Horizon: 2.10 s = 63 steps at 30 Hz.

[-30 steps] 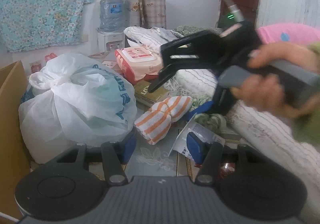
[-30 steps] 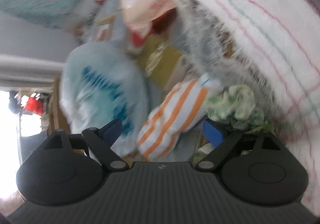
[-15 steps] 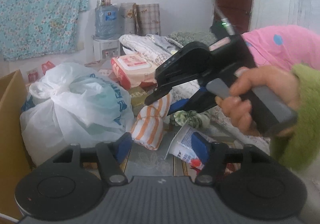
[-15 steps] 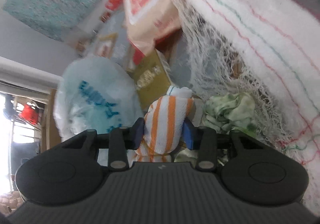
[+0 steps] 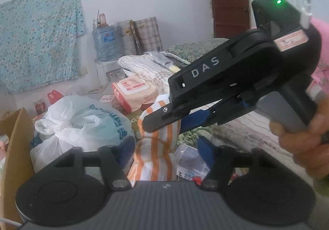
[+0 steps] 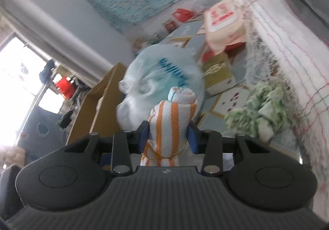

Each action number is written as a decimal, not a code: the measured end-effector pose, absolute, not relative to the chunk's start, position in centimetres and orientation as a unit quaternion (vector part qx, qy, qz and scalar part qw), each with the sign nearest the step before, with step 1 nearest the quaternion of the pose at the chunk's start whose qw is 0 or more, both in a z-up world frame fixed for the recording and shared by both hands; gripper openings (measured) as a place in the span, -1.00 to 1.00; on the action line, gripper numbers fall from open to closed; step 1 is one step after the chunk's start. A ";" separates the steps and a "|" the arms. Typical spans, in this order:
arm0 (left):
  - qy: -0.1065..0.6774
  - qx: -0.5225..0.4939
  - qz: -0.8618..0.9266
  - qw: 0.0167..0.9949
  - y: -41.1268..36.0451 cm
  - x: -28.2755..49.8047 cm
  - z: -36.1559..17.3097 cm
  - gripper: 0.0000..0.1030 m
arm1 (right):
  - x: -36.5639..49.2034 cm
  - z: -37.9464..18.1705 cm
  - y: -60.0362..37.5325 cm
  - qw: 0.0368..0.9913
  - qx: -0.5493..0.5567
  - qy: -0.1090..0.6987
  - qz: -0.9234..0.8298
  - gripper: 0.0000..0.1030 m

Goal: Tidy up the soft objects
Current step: 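Carry the striped towel over the box and open the right tool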

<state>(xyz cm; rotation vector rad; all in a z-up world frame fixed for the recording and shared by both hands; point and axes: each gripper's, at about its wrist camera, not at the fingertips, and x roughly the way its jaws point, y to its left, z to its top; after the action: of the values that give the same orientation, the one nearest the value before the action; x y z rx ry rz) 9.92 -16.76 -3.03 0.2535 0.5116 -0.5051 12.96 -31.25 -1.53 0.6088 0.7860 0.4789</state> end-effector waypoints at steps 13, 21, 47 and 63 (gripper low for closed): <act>0.211 0.064 -0.193 0.956 -9.0 5.2 4.3 0.01 | 9.7 5.8 -25.5 0.834 0.256 0.317 0.371 -0.31; 0.214 0.020 -0.054 0.975 0.8 2.7 6.9 0.01 | 13.9 7.7 -13.0 0.749 0.245 0.374 0.489 -0.31; 0.265 -0.081 0.124 0.953 18.8 2.8 4.8 0.12 | 25.7 -5.7 14.2 0.622 0.237 0.627 0.404 -0.30; 0.239 -0.093 0.140 0.956 19.4 0.6 5.1 0.27 | 25.8 -6.5 16.2 0.673 0.143 0.621 0.374 -0.26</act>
<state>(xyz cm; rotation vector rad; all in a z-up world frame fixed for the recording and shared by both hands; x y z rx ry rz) 0.57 19.43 5.12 -0.1895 0.4859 0.2844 25.84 16.19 -6.51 0.3222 1.3986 0.8430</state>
